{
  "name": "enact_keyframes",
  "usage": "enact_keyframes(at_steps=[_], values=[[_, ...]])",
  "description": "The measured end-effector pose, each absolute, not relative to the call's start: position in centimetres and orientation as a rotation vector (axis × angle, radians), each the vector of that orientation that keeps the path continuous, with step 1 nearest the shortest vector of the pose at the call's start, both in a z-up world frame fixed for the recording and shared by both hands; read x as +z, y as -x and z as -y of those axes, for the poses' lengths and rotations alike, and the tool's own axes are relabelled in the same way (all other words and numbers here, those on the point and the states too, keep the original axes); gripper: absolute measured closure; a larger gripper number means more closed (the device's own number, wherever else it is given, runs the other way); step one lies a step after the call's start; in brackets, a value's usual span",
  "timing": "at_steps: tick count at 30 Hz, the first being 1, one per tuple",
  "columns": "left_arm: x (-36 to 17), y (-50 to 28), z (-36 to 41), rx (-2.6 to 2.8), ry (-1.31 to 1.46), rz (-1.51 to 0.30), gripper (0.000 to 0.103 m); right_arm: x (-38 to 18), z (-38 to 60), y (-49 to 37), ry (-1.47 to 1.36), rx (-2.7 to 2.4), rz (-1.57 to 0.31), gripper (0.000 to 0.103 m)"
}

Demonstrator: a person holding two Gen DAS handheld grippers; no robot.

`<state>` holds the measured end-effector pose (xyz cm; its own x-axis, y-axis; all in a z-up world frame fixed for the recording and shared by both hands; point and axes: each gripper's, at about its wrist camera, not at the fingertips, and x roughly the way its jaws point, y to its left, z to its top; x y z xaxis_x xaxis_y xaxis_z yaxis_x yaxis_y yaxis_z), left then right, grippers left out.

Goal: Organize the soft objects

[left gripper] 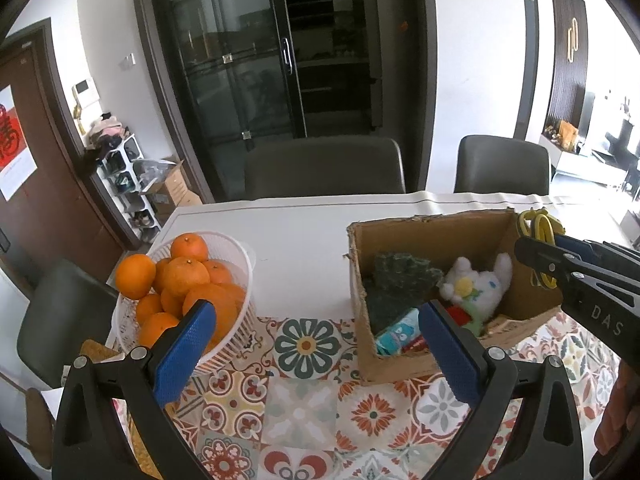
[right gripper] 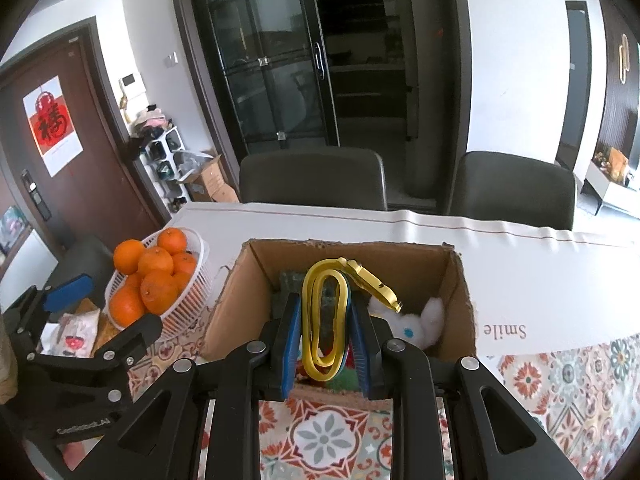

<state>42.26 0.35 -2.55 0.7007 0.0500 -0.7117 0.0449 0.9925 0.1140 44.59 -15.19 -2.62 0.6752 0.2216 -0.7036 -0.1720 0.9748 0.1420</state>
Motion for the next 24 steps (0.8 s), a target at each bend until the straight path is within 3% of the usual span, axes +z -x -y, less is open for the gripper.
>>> enact_keyframes(at_steps=[3, 8, 12, 16, 24], values=[[-3.2, -42.9, -0.6, 0.016, -0.133, -0.805, 0.000, -3.4, 15.0, -45.4, -0.071, 0.230, -0.813, 0.077], [-3.8, -43.3, -1.2, 0.026, -0.126, -0.819, 0.000, -4.8, 14.6, -46.9, -0.085, 0.237, -0.852, 0.050], [-3.7, -42.8, -1.3, 0.028, -0.130, -0.813, 0.000, -5.0, 14.4, -46.5, -0.052, 0.179, -0.857, 0.048], [-3.0, -41.7, -1.5, 0.024, -0.138, -0.789, 0.000, -4.4, 14.6, -45.6, -0.049, 0.153, -0.848, 0.026], [-1.1, -38.9, -1.9, -0.012, -0.128, -0.749, 0.000, -2.0, 14.5, -42.6, -0.044, 0.140, -0.794, 0.026]])
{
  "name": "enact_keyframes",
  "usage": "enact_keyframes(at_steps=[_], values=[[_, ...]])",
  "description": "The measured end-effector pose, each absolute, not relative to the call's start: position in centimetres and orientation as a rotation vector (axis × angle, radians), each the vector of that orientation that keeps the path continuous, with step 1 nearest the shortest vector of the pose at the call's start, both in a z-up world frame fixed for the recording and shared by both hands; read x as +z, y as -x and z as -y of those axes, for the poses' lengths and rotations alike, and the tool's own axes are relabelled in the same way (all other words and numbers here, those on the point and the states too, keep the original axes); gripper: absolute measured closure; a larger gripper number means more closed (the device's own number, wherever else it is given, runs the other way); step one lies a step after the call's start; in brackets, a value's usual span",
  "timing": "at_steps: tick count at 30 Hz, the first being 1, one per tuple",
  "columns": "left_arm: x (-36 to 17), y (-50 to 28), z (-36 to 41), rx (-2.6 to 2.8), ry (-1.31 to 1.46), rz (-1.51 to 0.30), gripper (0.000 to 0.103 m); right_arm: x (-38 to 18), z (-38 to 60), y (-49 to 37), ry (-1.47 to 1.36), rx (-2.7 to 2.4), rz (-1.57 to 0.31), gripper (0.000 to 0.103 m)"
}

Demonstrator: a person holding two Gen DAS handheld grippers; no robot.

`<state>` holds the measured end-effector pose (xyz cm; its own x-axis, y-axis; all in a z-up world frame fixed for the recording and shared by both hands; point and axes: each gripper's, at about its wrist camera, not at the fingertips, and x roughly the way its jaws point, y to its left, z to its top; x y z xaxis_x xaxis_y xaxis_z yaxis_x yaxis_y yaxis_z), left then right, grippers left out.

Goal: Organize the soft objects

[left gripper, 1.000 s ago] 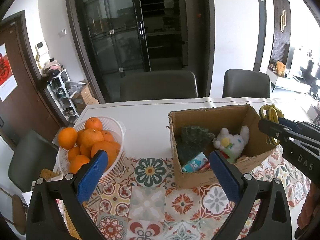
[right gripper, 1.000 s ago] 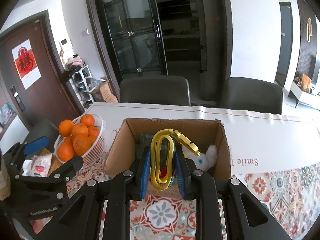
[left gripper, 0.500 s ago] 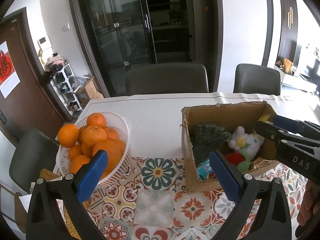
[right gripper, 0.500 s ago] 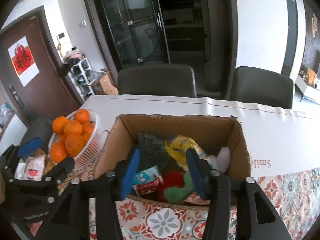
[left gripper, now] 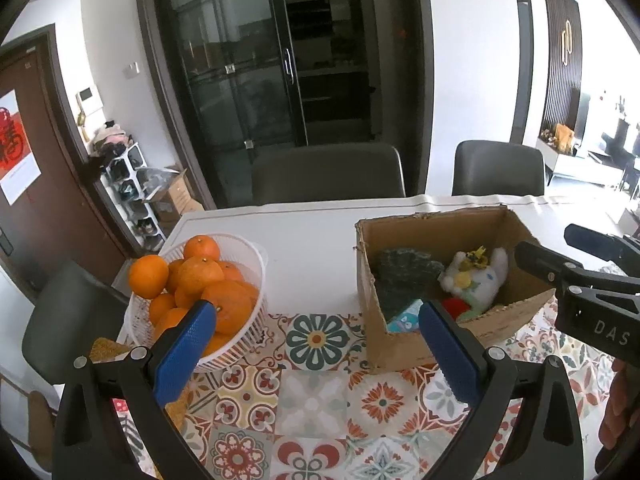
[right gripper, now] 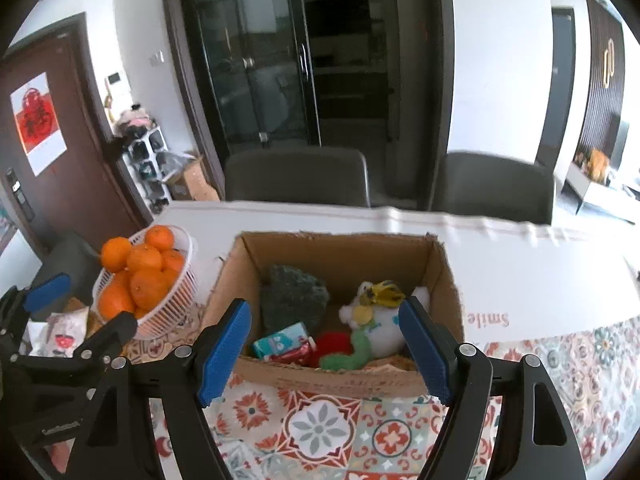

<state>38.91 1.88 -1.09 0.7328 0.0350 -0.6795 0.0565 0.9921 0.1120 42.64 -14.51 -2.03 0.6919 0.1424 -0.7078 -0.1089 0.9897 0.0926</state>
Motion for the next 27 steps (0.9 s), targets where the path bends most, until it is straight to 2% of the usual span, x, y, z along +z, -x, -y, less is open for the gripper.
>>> enact_keyframes(at_steps=[9, 22, 27], values=[[-0.6, -39.0, -2.7, 0.005, -0.113, -0.736, 0.000, 0.0, 13.7, -42.3, -0.003, 0.136, -0.731, 0.026], [-1.7, -41.3, -2.9, 0.035, -0.091, -0.770, 0.000, -2.3, 13.4, -48.5, -0.046, 0.223, -0.916, 0.026], [-1.3, -39.9, -3.3, 0.018, -0.054, -0.759, 0.000, -1.0, 13.5, -45.5, 0.012, 0.142, -0.818, 0.026]])
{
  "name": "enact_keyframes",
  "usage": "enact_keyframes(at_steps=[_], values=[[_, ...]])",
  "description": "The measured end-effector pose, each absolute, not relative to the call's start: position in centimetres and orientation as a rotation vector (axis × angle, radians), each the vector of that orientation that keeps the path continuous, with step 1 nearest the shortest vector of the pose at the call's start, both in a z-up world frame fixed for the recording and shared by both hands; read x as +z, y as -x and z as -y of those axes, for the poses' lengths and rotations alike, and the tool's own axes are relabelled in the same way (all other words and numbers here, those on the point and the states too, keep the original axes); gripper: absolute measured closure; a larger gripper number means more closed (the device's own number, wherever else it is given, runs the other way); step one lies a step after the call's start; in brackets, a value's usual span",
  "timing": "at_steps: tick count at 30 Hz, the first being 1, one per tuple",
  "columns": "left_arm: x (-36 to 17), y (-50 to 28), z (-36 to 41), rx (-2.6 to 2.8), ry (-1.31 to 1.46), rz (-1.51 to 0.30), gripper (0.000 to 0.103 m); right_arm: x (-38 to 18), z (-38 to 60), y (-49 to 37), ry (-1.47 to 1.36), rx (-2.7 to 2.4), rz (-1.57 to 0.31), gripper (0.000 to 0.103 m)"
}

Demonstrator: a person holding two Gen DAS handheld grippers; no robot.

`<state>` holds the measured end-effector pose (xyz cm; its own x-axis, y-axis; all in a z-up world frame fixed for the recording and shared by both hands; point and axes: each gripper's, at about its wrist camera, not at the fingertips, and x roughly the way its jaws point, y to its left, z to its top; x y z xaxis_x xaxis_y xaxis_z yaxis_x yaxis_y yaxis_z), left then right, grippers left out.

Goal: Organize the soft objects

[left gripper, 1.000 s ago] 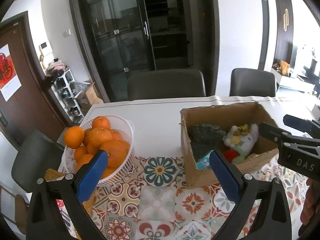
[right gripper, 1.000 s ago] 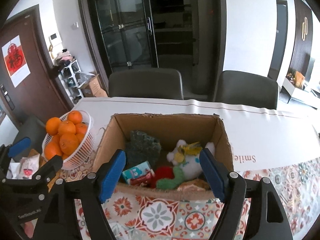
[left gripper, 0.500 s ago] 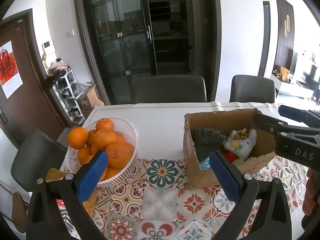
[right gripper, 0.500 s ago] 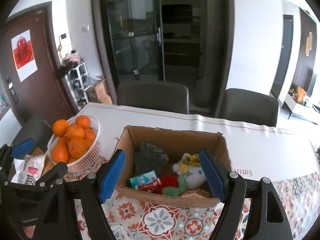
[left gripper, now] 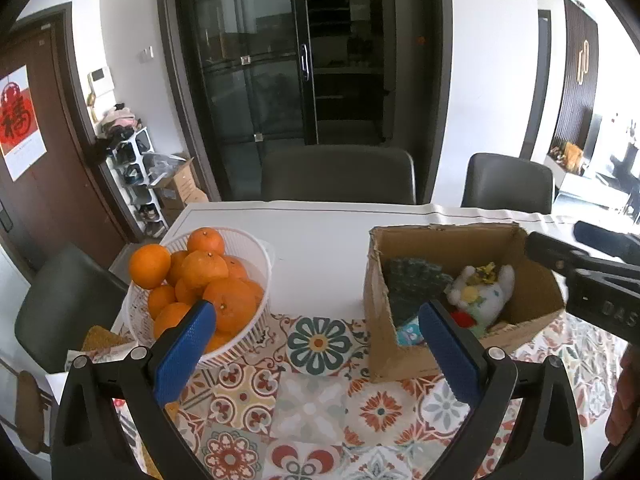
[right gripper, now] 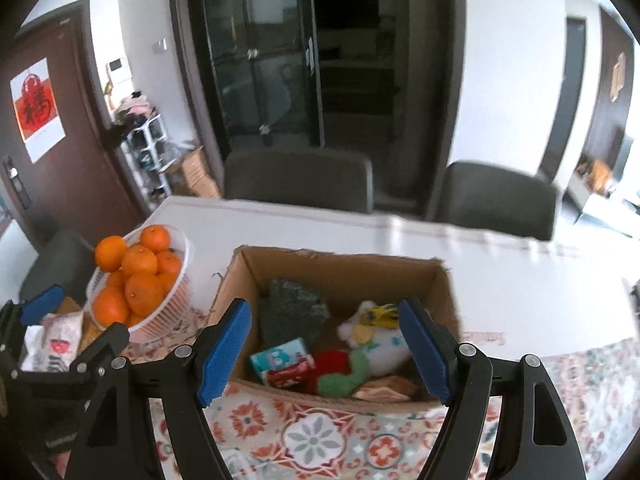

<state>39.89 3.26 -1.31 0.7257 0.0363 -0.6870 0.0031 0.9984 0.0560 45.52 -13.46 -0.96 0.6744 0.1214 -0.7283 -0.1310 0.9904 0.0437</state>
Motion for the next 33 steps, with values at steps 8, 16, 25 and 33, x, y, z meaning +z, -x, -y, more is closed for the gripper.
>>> enact_keyframes(at_steps=[8, 16, 25, 33], values=[[2.0, -33.7, -3.4, -0.017, -0.075, -0.641, 0.000, 2.7, 13.4, -37.6, 0.036, 0.026, -0.681, 0.026], [4.4, -27.2, -3.5, -0.033, -0.121, -0.555, 0.000, 3.9, 13.4, -30.1, -0.015, -0.006, -0.644, 0.025], [5.5, -20.5, -3.4, -0.051, -0.119, -0.520, 0.000, 5.1, 13.8, -22.9, -0.020, -0.038, -0.603, 0.014], [5.9, -13.8, -2.8, -0.056, -0.116, -0.506, 0.000, 6.0, 14.6, -17.0, -0.023, -0.029, -0.590, 0.012]])
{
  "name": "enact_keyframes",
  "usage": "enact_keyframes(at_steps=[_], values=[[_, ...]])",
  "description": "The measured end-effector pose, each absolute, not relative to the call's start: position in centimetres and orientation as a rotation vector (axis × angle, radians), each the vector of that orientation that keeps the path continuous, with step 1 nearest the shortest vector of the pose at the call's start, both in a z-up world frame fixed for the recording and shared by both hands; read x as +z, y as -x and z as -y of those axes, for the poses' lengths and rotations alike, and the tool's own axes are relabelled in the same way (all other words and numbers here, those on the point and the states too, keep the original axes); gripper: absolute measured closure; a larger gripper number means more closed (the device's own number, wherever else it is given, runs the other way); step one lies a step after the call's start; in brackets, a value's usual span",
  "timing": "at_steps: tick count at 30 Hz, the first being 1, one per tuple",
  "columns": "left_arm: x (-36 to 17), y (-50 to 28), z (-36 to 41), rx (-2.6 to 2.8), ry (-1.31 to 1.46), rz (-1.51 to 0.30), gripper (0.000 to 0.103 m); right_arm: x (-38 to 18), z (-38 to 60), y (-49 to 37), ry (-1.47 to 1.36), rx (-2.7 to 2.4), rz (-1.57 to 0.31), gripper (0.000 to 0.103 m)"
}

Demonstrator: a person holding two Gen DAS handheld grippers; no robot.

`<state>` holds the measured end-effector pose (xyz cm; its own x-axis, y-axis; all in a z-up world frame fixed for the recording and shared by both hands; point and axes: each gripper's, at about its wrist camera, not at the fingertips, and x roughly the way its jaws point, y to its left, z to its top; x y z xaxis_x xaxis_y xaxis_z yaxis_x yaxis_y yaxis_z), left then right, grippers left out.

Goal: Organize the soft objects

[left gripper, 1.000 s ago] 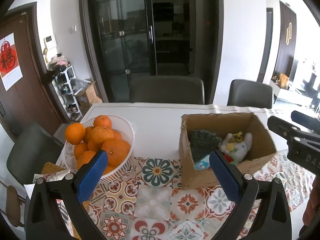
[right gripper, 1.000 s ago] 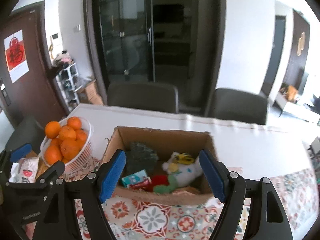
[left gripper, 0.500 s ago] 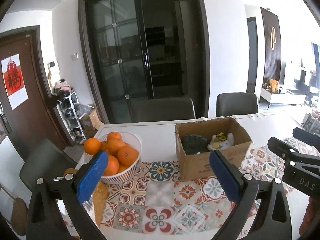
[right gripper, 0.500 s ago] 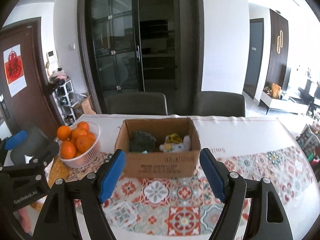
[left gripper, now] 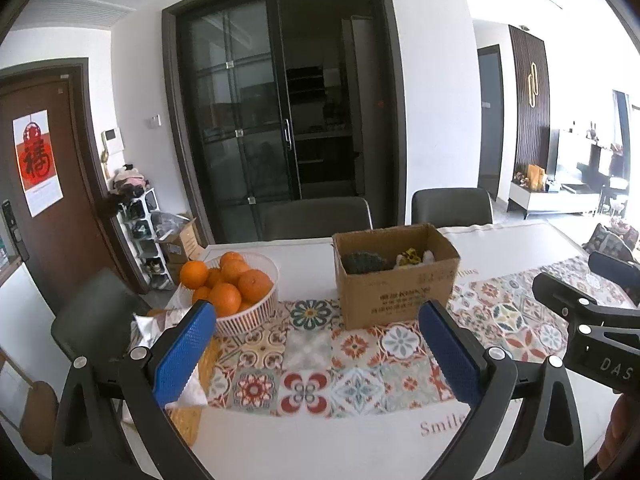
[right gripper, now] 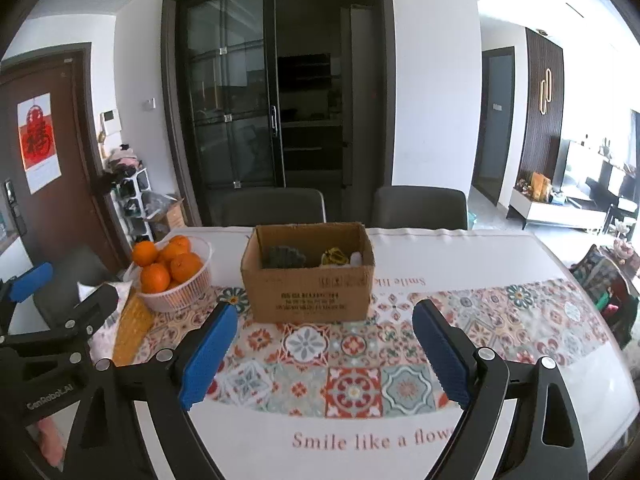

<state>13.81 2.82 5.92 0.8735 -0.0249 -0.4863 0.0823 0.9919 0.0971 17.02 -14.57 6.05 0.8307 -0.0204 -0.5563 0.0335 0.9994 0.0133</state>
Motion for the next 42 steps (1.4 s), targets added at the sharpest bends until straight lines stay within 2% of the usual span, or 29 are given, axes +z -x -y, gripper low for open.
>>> enact_keyframes(at_steps=[21, 42], values=[[6.1, -3.1, -2.4, -0.119, -0.131, -0.498, 0.000, 6.9, 14.7, -4.3, -0.024, -0.048, -0.564, 0.010], [6.5, -1.7, -1.8, -0.137, -0.132, -0.491, 0.000, 7.3, 15.5, -2.3, -0.048, -0.054, -0.554, 0.010]])
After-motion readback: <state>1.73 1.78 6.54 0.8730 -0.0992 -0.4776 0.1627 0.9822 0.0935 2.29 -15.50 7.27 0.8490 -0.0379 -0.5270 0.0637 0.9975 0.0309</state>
